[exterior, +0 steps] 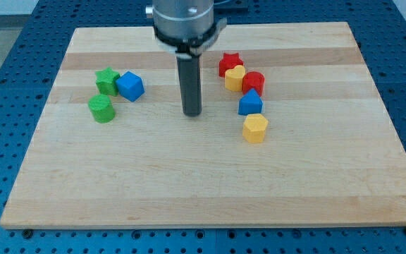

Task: Slide the hexagon up

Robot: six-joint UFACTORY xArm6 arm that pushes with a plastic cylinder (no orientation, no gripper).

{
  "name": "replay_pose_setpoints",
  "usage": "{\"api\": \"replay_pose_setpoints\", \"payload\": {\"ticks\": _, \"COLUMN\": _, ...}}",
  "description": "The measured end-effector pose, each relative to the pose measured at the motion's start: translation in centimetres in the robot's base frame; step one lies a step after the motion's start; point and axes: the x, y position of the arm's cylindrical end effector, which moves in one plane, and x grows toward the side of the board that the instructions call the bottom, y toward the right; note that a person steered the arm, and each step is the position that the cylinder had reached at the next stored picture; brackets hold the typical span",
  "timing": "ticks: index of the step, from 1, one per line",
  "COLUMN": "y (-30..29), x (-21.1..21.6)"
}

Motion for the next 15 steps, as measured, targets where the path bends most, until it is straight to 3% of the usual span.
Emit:
{"api": "replay_pose_setpoints", "payload": {"ticks": 2, "y": 3.9, "x": 8.9}}
{"api": "replay_pose_setpoints", "payload": {"ticks": 3, "y": 8.7, "x": 9.4}}
{"api": "replay_pose_setpoints", "payload": {"ticks": 4, "y": 13.5, "x": 8.6}}
{"api": "replay_pose_setpoints", "payload": {"ticks": 6, "y": 15.5, "x": 2.6}}
{"api": "replay_pose_setpoints", "payload": {"ticks": 8, "y": 14.9, "x": -2.3}}
{"api": "replay_pose_setpoints", "payload": {"ticks": 12, "y": 1.7, "x": -2.3}}
{"api": "replay_pose_setpoints", "payload": {"ticks": 15, "y": 5.4, "x": 6.6}}
